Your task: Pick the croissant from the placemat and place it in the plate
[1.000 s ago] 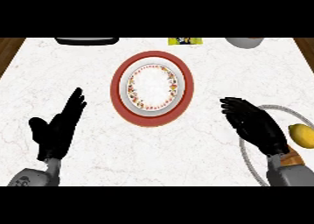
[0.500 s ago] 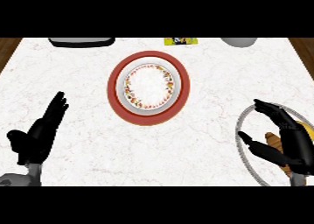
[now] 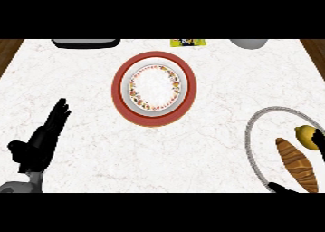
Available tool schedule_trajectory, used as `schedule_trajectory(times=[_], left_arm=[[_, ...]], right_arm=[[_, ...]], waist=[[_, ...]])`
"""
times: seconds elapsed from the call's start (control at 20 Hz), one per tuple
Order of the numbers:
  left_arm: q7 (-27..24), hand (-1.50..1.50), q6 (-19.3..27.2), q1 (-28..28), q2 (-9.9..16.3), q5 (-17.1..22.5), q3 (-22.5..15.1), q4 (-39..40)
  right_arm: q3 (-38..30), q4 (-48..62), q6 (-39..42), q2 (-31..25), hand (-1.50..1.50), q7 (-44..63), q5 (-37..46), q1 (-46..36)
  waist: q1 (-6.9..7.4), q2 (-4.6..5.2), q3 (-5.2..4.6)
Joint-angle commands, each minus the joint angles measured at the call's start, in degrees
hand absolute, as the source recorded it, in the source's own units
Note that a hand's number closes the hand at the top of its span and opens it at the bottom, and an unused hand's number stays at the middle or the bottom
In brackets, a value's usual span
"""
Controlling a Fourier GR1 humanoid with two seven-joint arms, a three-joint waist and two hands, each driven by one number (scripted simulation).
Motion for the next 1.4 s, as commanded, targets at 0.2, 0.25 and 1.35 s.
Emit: schedule_trajectory(times=[0.2, 0.25, 1.35], left_arm=[[1.59, 0.00, -0.95, -1.84, -0.09, -0.10, 1.01, 0.73], [-1.10, 0.00, 0.44, -0.29, -1.32, -2.01, 0.00, 1.10], [2.94, 0.00, -5.08, -2.59, -2.69, -3.62, 5.54, 0.82]], right_arm=[[-3.45, -7.57, 1.64, -12.28, -1.50, 16.88, 9.27, 6.05], [-4.59, -9.13, 3.32, -14.19, -1.50, 17.90, 9.17, 8.59], [-2.74, -6.05, 23.46, -14.34, -1.50, 41.54, 23.66, 0.89]], waist=[[0.58, 0.20, -0.11], [0.30, 0.13, -0.12], [0.63, 0.10, 0.02]])
